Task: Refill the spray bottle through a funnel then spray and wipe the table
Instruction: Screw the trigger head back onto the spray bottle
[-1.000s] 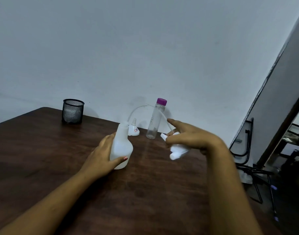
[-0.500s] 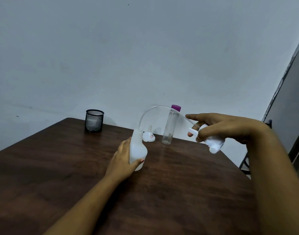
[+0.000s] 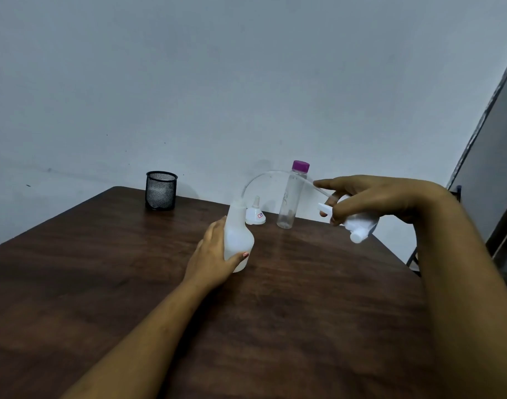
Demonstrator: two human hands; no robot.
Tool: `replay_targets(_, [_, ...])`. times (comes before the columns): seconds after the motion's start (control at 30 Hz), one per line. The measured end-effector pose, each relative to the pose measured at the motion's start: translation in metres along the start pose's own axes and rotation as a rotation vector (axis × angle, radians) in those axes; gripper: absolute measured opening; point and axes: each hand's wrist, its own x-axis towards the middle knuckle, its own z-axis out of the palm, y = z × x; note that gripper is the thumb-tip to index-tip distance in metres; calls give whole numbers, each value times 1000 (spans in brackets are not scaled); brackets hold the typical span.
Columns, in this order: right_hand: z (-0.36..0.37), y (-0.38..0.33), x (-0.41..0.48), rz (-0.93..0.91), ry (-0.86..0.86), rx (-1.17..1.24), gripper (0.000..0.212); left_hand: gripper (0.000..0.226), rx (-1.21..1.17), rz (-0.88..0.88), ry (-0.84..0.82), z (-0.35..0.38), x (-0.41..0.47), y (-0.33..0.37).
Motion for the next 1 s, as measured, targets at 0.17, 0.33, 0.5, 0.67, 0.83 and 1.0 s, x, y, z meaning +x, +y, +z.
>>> replay_targets(0.17, [4, -14, 8, 29, -59, -169, 88, 82, 1, 9, 5, 0, -1, 2])
replay_targets(0.33, [22, -35, 26, 12, -121, -311, 74, 81, -18, 23, 3, -1, 1, 0])
replay_targets(0.5, [26, -48, 47, -8, -199, -265, 65, 81, -96, 7, 1, -1, 3, -2])
replay_targets(0.67, [16, -77, 70, -12, -199, -486, 64, 72, -173, -50, 20, -2, 7, 0])
replay_targets(0.83, [35, -95, 97, -39, -16, -985, 71, 55, -622, -140, 40, -13, 22, 9])
replay_targets(1.0, [68, -85, 107, -190, 237, -1190, 51, 44, -712, -140, 14, -26, 43, 22])
